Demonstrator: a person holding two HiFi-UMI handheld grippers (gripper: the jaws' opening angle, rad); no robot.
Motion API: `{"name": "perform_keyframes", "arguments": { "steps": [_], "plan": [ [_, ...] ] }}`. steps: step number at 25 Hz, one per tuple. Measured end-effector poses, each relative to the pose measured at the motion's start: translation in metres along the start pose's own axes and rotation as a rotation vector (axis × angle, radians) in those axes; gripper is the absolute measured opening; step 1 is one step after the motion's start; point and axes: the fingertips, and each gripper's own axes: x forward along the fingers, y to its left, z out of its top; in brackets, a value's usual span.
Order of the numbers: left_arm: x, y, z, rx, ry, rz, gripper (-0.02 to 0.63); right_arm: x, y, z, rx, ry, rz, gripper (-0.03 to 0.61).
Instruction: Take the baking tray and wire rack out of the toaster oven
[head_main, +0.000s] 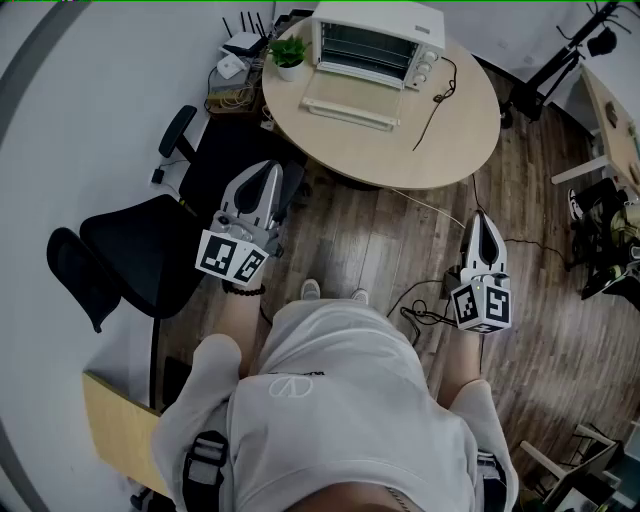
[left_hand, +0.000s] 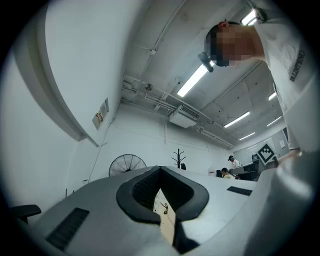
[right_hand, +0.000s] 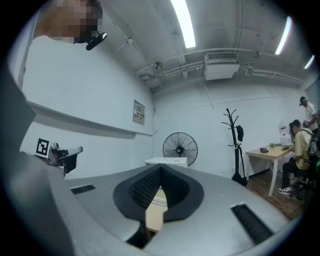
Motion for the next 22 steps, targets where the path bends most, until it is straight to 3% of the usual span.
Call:
{"name": "perform_keyframes", "arguments": {
  "steps": [14,22],
  "plan": [
    [-0.012,0.018,0.003,-0.027,-0.003,0.001,0.002,0.013,0.024,-0.001,0.043,0.01,0.002,-0.006],
    [-0.024,0.036,-0.013,-0.084,0.018,-0.043,0.002,0.028,0.055,-0.007,0.024,0.028,-0.018,-0.005]
  ]
}}
